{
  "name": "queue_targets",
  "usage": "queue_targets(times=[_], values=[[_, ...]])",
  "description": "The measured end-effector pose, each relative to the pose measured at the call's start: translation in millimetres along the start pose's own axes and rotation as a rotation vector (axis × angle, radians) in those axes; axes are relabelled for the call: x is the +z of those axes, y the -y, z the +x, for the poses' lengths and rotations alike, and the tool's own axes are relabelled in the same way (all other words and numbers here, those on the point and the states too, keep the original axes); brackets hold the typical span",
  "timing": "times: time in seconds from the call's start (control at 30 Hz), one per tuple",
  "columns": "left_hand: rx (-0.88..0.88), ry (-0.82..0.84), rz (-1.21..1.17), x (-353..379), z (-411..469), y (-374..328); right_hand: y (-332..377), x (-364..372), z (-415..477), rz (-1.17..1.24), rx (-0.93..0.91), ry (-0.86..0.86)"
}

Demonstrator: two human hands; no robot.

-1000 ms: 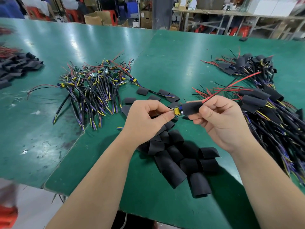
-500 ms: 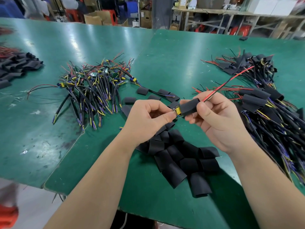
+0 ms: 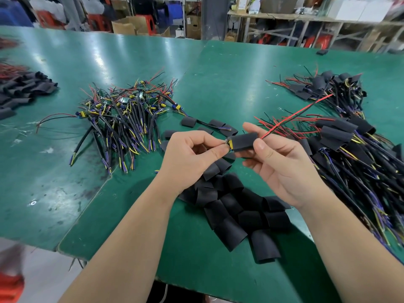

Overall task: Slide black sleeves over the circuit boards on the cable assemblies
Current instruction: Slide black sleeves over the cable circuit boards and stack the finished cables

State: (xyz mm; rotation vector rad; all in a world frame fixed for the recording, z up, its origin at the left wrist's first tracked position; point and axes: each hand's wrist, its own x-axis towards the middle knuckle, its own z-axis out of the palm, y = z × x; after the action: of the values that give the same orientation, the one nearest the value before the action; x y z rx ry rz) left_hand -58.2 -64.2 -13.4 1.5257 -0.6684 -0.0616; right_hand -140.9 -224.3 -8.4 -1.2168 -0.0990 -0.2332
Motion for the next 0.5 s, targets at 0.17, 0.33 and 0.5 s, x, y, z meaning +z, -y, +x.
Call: queue_targets(times=[0.17,0.33,0.5], values=[[0.010,-0.015,-0.016,-0.9,0.9,2.4,-3.1,-2.9,0.6,0.029,0.022,0.014],[0.035,-0.023,-0.022,-2.7,1.1,0.3,-4.8,0.6,1.0,0.118,0.022,0.012],[-0.036,0.051,-0.132,-2.6,-0.9,-5.1,-7.0,1.8,2.7,0.166,0.050,-0.008]])
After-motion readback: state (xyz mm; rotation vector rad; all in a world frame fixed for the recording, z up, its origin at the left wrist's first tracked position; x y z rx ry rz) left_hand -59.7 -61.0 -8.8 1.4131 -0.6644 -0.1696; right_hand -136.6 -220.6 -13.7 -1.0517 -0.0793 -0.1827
